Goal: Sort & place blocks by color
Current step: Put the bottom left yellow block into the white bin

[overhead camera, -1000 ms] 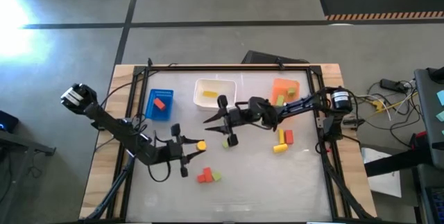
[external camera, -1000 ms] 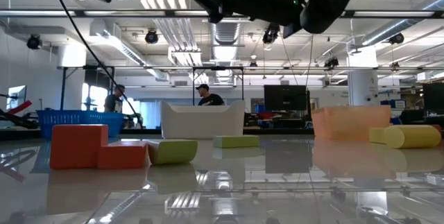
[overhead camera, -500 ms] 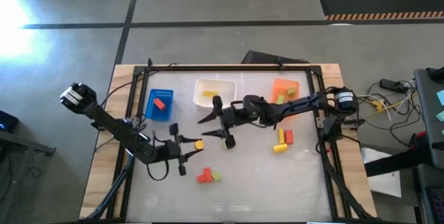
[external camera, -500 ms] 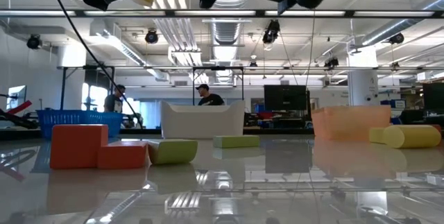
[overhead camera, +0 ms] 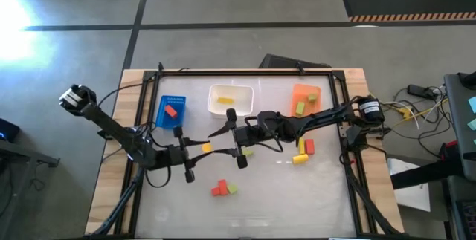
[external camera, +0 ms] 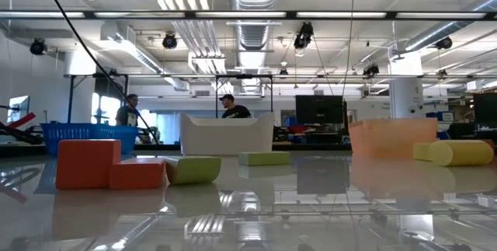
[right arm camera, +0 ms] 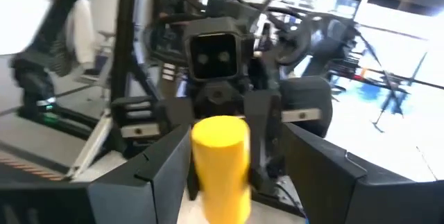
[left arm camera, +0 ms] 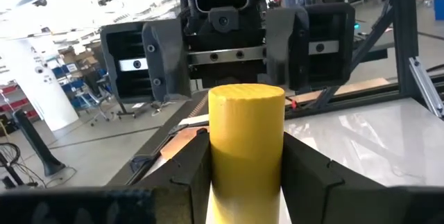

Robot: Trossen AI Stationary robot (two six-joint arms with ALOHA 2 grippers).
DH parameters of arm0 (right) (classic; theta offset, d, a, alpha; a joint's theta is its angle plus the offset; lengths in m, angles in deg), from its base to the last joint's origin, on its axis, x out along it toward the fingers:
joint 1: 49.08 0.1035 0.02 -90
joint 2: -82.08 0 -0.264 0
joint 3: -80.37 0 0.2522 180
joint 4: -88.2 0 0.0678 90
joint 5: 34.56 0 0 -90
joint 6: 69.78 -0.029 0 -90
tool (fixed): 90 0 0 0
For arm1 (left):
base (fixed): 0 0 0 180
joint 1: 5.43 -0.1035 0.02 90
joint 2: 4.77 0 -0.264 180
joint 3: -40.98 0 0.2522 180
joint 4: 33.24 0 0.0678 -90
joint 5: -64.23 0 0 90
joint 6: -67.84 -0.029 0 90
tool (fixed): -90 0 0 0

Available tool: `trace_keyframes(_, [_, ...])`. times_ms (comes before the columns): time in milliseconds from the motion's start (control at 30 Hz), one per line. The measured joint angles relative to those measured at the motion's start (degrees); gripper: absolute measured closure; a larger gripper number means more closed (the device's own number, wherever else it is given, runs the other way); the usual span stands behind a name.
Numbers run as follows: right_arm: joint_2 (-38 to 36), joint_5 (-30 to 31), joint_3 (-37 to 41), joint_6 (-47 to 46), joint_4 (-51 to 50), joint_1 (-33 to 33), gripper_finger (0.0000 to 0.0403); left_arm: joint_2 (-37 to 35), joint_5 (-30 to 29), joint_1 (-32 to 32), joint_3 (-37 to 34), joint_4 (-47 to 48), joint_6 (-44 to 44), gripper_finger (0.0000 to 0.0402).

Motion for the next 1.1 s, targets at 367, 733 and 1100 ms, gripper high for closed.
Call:
trace_keyframes(367, [0.0, 2.5, -1.7, -1.2, -0.1, 0.7, 0.0188, 0.7, -0.1, 0.0, 0.4, -0.5, 0.2, 0.0286])
trace_keyframes(733, [5.1, 5.1, -5.9, -1.6, 0.5, 1.4, 0.0188, 0.6, -6.1, -0.1, 0.9, -0.6, 0.6, 0.0286])
trace_keyframes(1100, [7.0, 6.0, -8.2, 0.2, 0.2, 1.5, 0.0236, 0.6, -6.6, 0.0, 1.0, -0.8, 1.7, 0.0286])
